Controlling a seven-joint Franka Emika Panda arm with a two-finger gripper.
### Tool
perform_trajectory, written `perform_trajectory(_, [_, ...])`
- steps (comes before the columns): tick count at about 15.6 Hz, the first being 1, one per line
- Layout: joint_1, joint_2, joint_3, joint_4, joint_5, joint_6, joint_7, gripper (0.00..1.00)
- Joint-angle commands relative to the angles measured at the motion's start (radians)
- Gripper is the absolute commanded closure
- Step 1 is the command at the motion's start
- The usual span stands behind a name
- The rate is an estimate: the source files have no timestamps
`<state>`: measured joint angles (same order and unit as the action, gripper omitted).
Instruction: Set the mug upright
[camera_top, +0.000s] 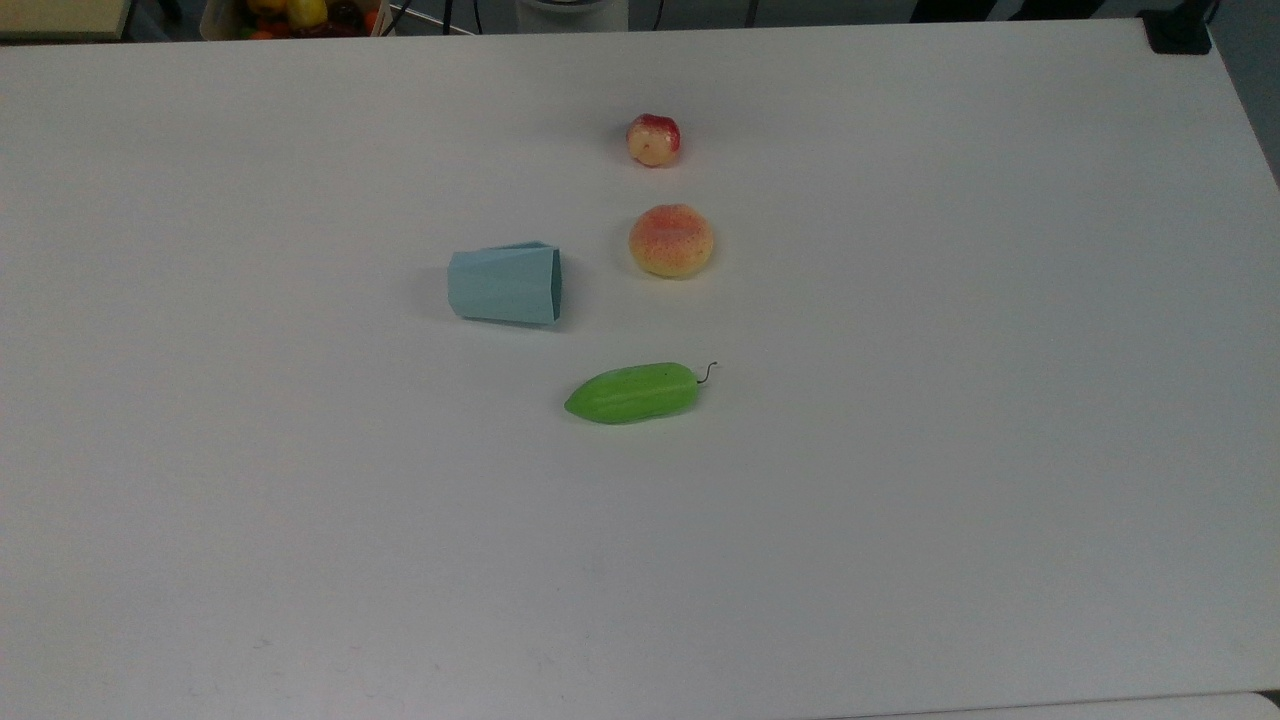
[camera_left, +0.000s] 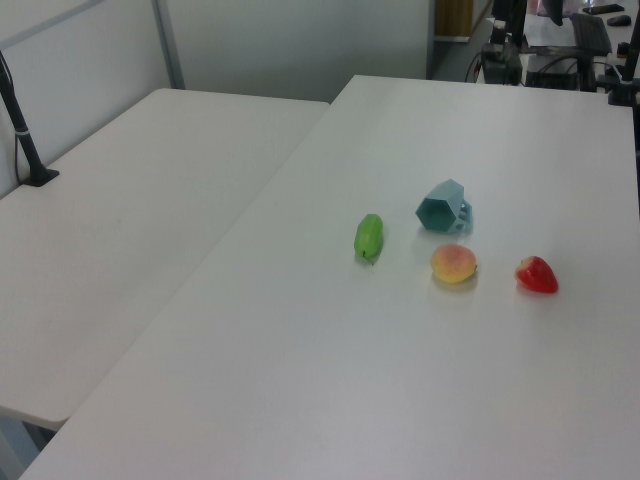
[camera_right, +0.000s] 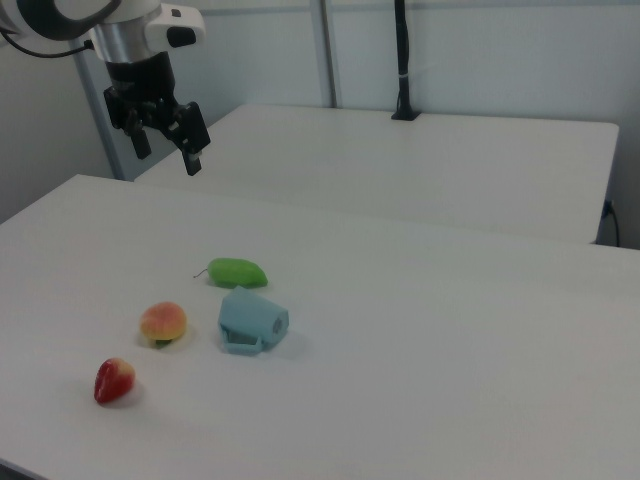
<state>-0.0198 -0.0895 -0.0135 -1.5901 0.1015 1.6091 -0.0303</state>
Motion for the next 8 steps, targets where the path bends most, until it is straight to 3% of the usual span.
perform_trajectory(1, [0.008,-0.026,-0.013,-0.033,-0.005,0.028,-0.005,0.0])
perform_trajectory(8, [0.004,-0.026,-0.013,-0.034,-0.005,0.018,-0.016,0.0])
